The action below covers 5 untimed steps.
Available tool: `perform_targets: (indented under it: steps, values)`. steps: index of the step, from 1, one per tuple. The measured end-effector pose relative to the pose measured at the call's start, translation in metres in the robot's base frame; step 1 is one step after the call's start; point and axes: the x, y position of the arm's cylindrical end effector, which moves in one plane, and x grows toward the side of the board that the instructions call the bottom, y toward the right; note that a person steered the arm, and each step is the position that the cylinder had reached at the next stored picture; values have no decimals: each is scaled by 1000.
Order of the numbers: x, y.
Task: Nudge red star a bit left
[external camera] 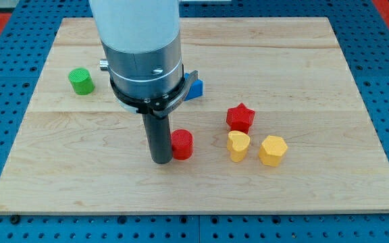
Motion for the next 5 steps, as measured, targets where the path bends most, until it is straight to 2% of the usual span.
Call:
perform_targets:
  steps: [2, 3, 5]
  values:
    - [1, -2]
    - [38, 16]
    - [38, 218]
